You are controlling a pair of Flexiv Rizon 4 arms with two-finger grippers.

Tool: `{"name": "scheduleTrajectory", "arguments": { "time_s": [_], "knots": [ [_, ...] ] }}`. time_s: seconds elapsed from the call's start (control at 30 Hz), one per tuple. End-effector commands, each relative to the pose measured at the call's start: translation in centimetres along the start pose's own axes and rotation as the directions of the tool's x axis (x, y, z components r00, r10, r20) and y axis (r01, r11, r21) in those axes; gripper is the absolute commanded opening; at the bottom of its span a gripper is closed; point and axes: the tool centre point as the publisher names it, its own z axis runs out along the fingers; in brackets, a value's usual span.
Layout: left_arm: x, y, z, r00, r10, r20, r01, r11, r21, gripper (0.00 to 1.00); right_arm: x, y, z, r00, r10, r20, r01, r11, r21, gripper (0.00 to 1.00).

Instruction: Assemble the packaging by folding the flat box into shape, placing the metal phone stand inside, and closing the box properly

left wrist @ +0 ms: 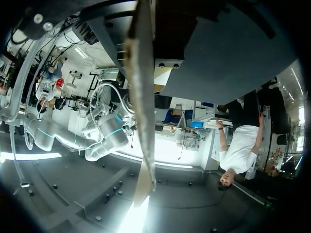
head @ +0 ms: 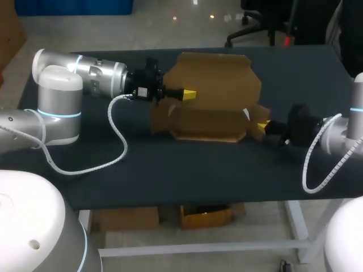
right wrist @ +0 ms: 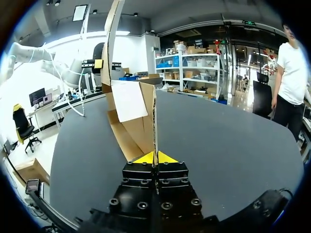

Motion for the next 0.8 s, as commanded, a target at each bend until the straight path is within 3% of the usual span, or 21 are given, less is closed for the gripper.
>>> {"name": "scheduleTrajectory", "arguments": {
  "time_s": [0.03,0.8],
  "knots": [
    [-0.1,0.2,0.1,1.000,0.000,-0.002,0.000,1.000,-0.001,0.00,0.7,-0.2,0.0,1.000,0.000,0.022,0.000,1.000,-0.006,0.00],
    [-0.1,0.2,0.1,1.000,0.000,-0.002,0.000,1.000,-0.001,0.00,1.9,-0.7,-0.2,0.991,0.052,0.123,-0.051,0.999,-0.012,0.00]
  ]
}}
